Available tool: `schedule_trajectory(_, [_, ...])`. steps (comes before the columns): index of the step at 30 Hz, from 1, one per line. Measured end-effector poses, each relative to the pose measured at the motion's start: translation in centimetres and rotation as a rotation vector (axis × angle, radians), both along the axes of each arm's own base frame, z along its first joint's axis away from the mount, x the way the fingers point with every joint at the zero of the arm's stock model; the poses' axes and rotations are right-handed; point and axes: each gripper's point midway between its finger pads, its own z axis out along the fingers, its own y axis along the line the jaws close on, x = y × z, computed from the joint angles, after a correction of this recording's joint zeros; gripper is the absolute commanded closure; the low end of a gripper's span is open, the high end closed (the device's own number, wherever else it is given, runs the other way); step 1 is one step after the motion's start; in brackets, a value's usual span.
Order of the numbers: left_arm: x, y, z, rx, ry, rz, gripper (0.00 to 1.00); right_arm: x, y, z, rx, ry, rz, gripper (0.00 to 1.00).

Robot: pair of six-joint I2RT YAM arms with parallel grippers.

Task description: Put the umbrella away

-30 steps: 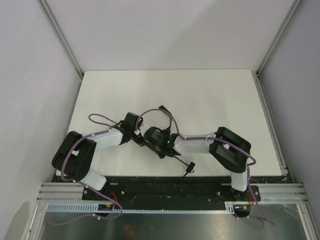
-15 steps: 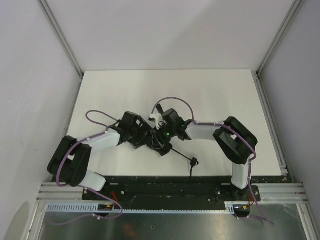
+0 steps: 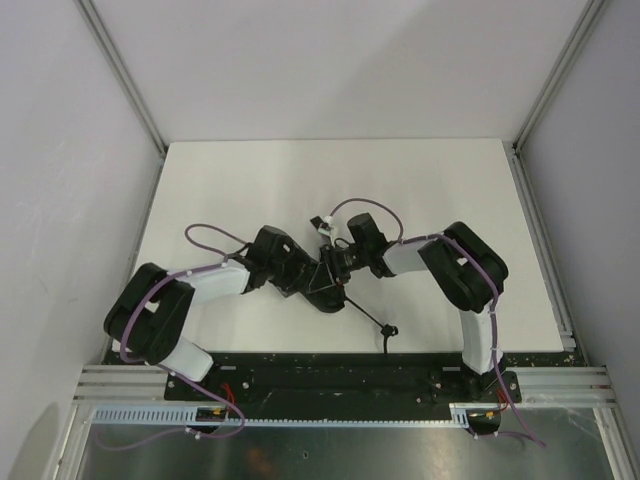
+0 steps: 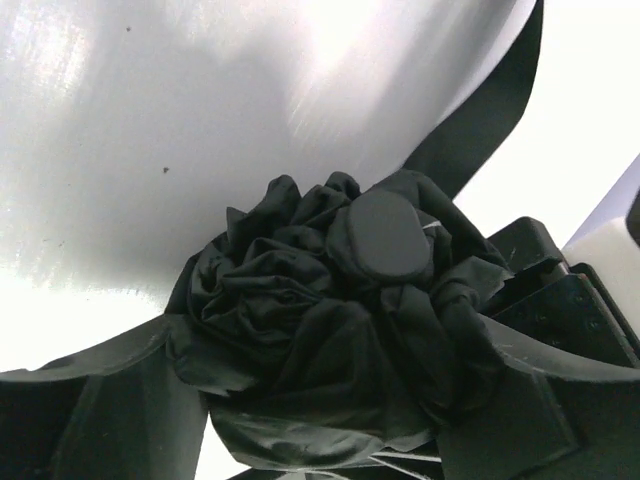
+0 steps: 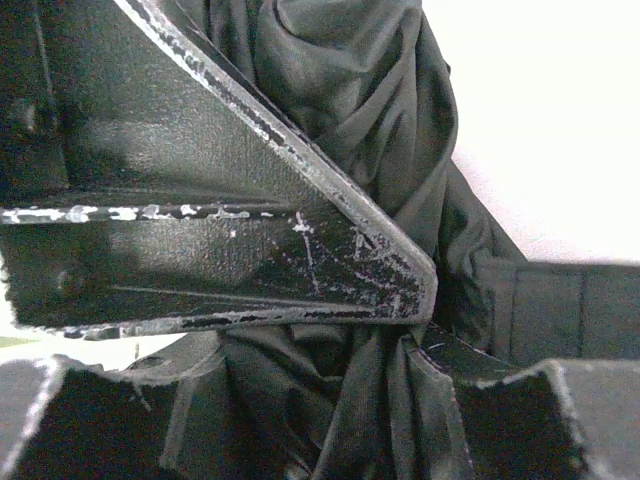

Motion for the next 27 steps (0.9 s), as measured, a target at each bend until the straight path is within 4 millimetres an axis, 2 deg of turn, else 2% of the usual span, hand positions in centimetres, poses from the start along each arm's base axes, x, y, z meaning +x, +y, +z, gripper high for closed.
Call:
schedule_trajectory(3, [0.2, -0.2, -0.2, -0.009, 0.0, 0.009, 0.59, -0.2, 0.1, -0.1, 0.02, 0.049, -0.015, 1.0])
schedule_trajectory(5, [0.2, -0.2, -0.4, -0.017, -0.001, 0.019, 0.73, -0.5, 0.1, -0.3, 0.022, 0.072, -0.021, 1.0])
schedule_trajectory(6, [0.1, -0.2, -0.5, -0.026, -0.008, 0.021, 0.78, -0.6, 0.0, -0.4, 0.018, 0.086, -0.027, 0.97])
schedule_trajectory(7, [0.2, -0.2, -0.5, -0.034, -0.012, 0.026, 0.84, -0.6, 0.0, -0.5, 0.014, 0.091, -0.03, 0.91])
schedule_trajectory(10, [0.2, -0.4, -0.4, -0.056, -0.03, 0.032, 0.97, -0.6, -0.3, -0.7, 0.001, 0.097, -0.036, 0.66])
schedule_trajectory(14, [0.2, -0.7, -0.2, -0.074, -0.045, 0.024, 1.0, -0.4, -0.8, -0.6, -0.08, 0.045, -0.049, 0.34])
schedule_trajectory(17, [0.3, -0.9, 0.0, -0.083, -0.056, 0.021, 1.0, 0.1, -1.5, -0.3, -0.179, -0.056, -0.082, 0.19])
schedule_trajectory(23, [-0.3, -0.7, -0.5, -0.075, -0.027, 0.02, 1.0, 1.1, -1.8, 2.3, -0.34, -0.398, -0.118, 0.15])
schedule_trajectory(27, [-0.8, -0.6, -0.8, -0.077, 0.011, 0.031, 1.0, 0.2, -0.7, 2.4, -0.429, -0.583, -0.09, 0.15])
